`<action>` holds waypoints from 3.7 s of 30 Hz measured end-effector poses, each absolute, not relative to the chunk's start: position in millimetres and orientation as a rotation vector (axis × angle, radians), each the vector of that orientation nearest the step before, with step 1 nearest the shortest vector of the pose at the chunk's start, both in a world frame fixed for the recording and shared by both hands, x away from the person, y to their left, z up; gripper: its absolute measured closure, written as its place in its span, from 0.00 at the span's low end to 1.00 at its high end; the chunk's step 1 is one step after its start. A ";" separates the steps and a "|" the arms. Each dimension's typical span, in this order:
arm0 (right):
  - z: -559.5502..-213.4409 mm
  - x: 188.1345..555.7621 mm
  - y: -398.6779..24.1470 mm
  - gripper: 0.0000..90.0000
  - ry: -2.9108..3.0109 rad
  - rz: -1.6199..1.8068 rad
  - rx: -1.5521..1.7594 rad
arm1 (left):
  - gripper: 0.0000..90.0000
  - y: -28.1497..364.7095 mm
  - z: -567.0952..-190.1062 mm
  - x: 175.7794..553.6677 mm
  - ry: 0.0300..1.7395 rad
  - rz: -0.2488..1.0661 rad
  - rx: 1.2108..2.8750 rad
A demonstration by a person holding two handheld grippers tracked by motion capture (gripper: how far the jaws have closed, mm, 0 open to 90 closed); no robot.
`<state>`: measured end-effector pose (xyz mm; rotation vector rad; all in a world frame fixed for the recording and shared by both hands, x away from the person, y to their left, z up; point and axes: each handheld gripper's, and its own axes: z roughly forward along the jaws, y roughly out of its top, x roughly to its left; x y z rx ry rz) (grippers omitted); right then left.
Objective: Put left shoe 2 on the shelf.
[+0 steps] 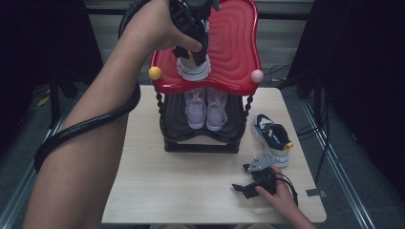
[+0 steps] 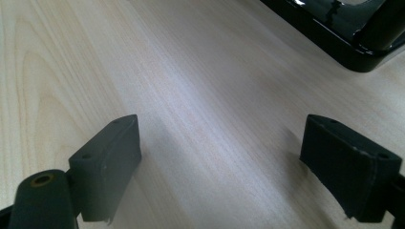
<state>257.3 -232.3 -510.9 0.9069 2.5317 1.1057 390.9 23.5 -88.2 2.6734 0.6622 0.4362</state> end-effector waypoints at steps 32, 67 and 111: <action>-510.9 257.3 -232.2 0.14 2.533 1.105 0.908 | 0.20 81.8 -104.0 379.5 0.817 0.329 2.703; -510.7 257.2 -232.2 0.14 2.532 1.100 0.909 | 0.19 138.1 -147.6 365.8 0.882 0.146 2.737; -510.5 257.3 -232.4 0.14 2.528 1.099 0.908 | 0.21 165.9 -267.2 347.6 0.884 0.039 2.722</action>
